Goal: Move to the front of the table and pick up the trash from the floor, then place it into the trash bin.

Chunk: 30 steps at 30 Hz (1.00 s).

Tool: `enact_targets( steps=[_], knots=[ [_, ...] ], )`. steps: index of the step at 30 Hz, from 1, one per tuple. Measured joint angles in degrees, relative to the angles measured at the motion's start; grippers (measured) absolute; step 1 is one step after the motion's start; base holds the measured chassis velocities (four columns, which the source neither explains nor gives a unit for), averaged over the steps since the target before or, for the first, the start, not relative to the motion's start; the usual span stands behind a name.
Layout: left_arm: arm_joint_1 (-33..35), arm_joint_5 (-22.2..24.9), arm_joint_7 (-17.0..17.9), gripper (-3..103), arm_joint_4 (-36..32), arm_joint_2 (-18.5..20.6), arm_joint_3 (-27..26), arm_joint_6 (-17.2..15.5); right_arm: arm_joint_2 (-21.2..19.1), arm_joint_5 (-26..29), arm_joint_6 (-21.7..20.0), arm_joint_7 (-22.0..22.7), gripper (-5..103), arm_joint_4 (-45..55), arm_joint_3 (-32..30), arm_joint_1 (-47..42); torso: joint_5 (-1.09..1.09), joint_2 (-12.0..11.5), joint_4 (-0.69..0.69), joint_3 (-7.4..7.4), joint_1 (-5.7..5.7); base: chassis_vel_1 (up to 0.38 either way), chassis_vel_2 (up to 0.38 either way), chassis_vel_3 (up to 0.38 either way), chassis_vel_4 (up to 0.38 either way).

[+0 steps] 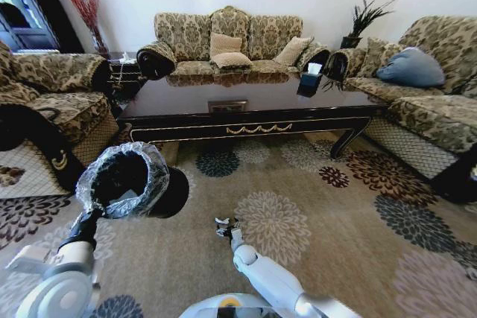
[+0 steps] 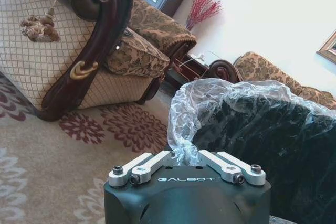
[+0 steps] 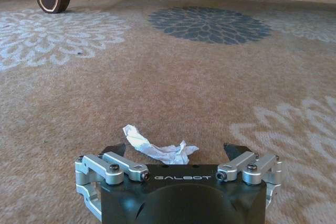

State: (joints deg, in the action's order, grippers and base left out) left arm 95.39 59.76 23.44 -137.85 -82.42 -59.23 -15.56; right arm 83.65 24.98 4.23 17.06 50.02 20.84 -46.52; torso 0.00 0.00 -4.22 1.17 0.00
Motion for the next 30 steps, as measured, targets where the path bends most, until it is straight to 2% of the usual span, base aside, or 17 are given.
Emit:
enact_targets(
  steps=[6, 8, 9, 12, 13, 15, 17, 22, 24, 28, 30],
  knots=[
    [0.32, 0.10, 0.00, 4, -0.05, -0.11, -0.35, 0.00, 0.90, -0.81, -0.02, -0.53, 102, -2.47, -0.18, 0.60, 0.00, 0.00, 0.00, 0.00, 0.00, 0.000, 0.000, 0.000, 0.000],
    [0.43, 0.07, 0.00, 4, -0.06, -0.13, -0.35, 0.00, 1.18, -1.52, -0.01, -0.88, 94, -3.37, -0.27, 0.60, 0.00, 0.00, 0.00, 0.00, 0.00, 0.000, 0.000, 0.000, 0.000],
    [0.43, 0.07, 0.00, 4, -0.06, -0.13, -0.35, 0.00, 1.18, -1.52, -0.01, -0.88, 94, -3.37, -0.27, 0.60, 0.00, 0.00, 0.00, 0.00, 0.00, 0.000, 0.000, 0.000, 0.000],
    [0.46, 0.01, 0.00, 4, -0.06, -0.10, -0.24, 0.00, 1.59, -2.29, 0.49, -1.51, 78, -4.20, -0.50, 0.60, 0.01, 0.00, 0.01, 0.00, 0.00, 0.000, 0.000, 0.000, 0.000],
    [0.46, 0.01, 0.00, 4, -0.06, -0.10, -0.24, 0.00, 1.59, -2.29, 0.49, -1.51, 78, -4.20, -0.50, 0.60, 0.01, 0.00, 0.01, 0.00, 0.00, 0.000, 0.000, 0.000, 0.000],
    [0.47, -0.07, 0.00, 4, -0.07, -0.09, -0.13, 0.00, 1.65, -2.37, 0.81, -1.81, 66, -4.31, -0.51, 0.69, 0.02, 0.00, 0.01, 0.00, 0.00, 0.000, 0.000, 0.000, 0.000],
    [0.48, -0.17, 0.00, 4, -0.04, -0.09, -0.09, 0.00, 1.67, -2.40, 0.89, -1.86, 66, -4.34, -0.50, 0.76, 0.02, 0.00, 0.02, 0.00, 0.00, 0.000, 0.000, 0.000, 0.000],
    [0.48, -0.54, 0.01, 4, 0.31, -0.13, 0.20, -0.01, 1.56, -2.78, 0.99, -1.84, 40, -4.54, -0.47, 1.06, 0.00, 0.00, 0.00, 0.00, 0.00, 0.000, 0.000, 0.000, 0.000],
    [0.48, -0.57, 0.02, 4, 0.34, -0.13, 0.27, -0.01, 1.45, -3.03, 1.06, -1.84, 40, -4.57, -0.42, 1.06, 0.00, 0.00, 0.00, 0.00, 0.00, 0.000, 0.000, 0.000, 0.000],
    [0.43, -0.73, 0.04, 4, 0.60, -0.10, 0.47, 0.00, 0.99, -3.96, 1.15, -1.79, 18, -4.51, -0.36, 0.98, 0.00, 0.00, 0.00, 0.00, 0.00, 0.000, 0.000, 0.000, 0.000],
    [0.42, -0.81, 0.04, 4, 0.72, -0.09, 0.56, -0.01, 0.84, -4.01, 1.16, -1.71, 18, -4.34, -0.36, 0.89, 0.00, 0.00, 0.00, 0.00, 0.00, 0.000, 0.000, 0.000, 0.000]
  ],
)
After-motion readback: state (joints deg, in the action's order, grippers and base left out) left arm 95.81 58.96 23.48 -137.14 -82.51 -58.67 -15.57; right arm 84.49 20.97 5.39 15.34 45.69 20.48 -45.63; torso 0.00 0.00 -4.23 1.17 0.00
